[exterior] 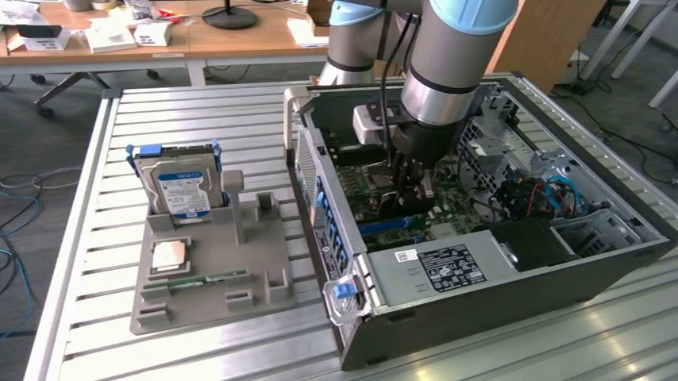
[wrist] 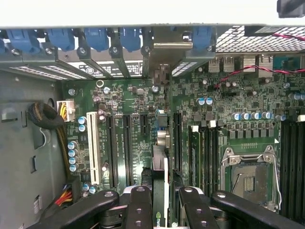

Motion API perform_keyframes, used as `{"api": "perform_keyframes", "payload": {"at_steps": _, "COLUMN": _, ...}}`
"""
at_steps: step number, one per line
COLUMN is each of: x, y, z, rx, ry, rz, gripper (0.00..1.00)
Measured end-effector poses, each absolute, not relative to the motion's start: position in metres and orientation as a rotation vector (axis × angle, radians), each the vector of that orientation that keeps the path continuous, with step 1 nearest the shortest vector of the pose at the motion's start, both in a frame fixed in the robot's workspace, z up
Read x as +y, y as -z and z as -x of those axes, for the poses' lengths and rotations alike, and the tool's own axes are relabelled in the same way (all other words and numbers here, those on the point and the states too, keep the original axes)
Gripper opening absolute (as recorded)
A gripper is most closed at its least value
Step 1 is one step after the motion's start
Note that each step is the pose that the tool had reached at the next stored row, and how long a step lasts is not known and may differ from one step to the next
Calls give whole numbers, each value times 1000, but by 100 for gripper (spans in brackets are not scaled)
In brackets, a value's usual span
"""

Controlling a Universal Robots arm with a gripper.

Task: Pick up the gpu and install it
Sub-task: 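Insert the gpu into the slot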

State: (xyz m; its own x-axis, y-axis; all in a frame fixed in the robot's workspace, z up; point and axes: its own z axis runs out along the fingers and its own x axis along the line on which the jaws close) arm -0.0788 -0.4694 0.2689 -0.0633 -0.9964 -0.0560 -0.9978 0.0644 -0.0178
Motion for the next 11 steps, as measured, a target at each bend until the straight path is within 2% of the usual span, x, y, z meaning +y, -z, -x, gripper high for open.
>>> {"api": "perform_keyframes", "payload": {"at_steps": 11, "x": -469, "y": -269, "z": 79, "rx": 2257, "ry": -47, "rz": 2116, "gripper": 26}}
